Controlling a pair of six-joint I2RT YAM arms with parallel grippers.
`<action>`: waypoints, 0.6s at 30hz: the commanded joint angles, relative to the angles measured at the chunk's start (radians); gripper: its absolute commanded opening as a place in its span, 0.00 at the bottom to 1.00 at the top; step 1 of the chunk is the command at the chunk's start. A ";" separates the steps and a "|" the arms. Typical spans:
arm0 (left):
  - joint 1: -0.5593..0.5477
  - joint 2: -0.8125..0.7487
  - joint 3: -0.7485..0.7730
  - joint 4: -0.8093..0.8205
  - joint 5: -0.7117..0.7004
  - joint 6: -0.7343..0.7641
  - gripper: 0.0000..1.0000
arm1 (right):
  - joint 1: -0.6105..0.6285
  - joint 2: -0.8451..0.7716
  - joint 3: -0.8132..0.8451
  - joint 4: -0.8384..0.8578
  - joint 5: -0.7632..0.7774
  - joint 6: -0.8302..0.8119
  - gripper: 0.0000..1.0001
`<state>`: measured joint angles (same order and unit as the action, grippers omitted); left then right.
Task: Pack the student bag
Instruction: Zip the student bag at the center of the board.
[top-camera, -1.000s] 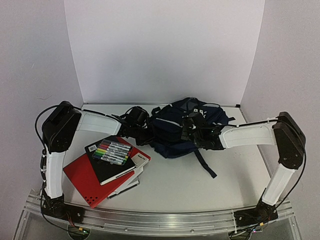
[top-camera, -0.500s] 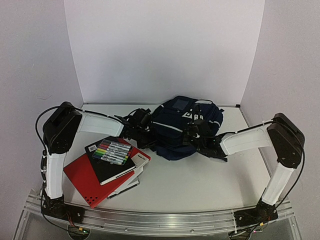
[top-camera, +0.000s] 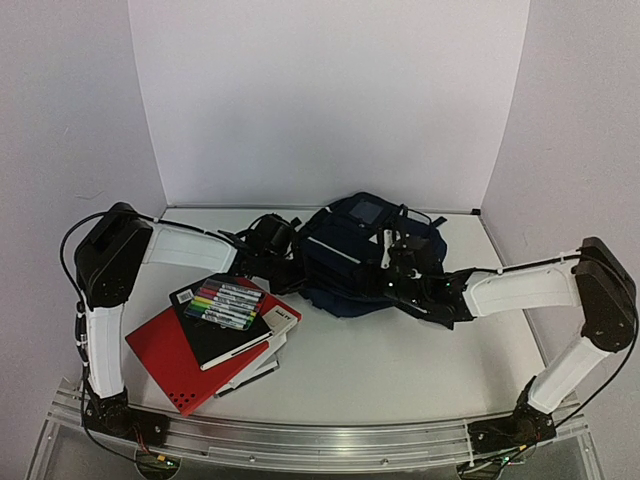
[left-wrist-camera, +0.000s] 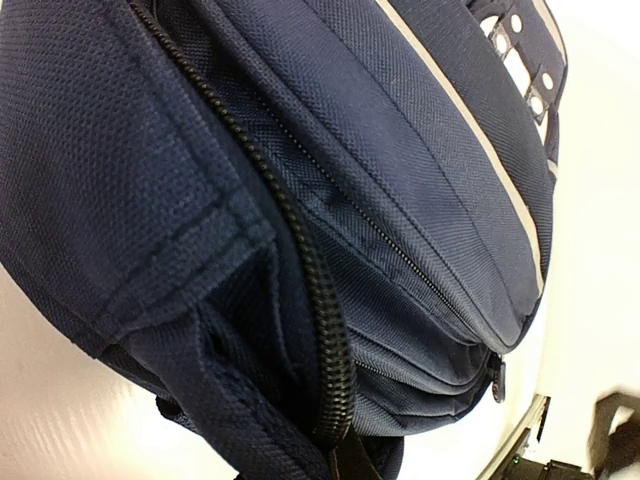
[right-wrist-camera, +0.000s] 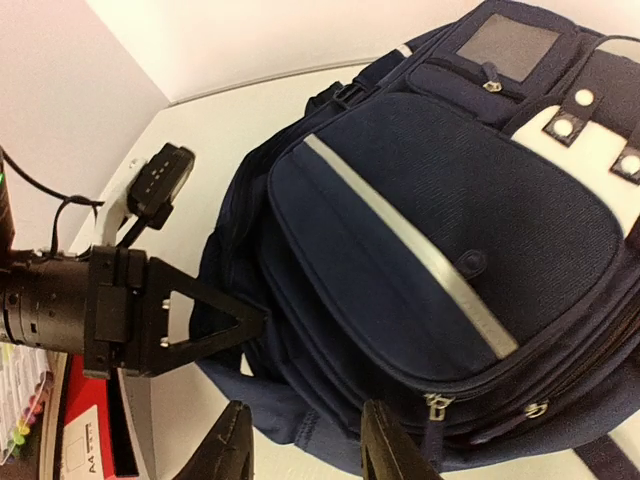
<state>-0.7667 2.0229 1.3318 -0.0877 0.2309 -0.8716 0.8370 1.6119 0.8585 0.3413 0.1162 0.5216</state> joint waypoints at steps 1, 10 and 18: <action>0.023 -0.081 -0.012 0.076 0.067 0.058 0.00 | -0.121 -0.030 0.014 -0.078 -0.110 -0.048 0.35; 0.044 -0.081 -0.019 0.055 0.081 0.078 0.00 | -0.231 0.060 0.039 -0.181 -0.356 -0.193 0.33; 0.048 -0.074 -0.010 0.048 0.088 0.079 0.00 | -0.199 0.098 0.091 -0.236 -0.435 -0.224 0.40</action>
<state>-0.7215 2.0151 1.3121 -0.0765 0.2859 -0.8166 0.6081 1.7003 0.8880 0.1297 -0.2601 0.3289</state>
